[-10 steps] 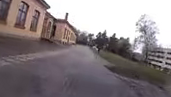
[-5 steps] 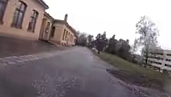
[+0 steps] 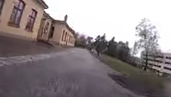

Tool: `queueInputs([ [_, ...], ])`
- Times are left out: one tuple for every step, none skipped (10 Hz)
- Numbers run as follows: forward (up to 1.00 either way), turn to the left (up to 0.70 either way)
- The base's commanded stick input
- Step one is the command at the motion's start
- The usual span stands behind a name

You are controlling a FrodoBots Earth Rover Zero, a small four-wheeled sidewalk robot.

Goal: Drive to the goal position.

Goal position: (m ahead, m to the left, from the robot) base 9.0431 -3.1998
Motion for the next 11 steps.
queueInputs([
  [1.00, 0.36],
  [1.00, 0.04],
  [1.00, 0.00],
  [1.00, 0.00],
  [1.00, 0.00],
  [1.00, 0.00],
  [1.00, 0.00],
  [1.00, 0.00],
  [1.00, 0.00],
  [1.00, 0.00],
  [1.00, 0.00],
])
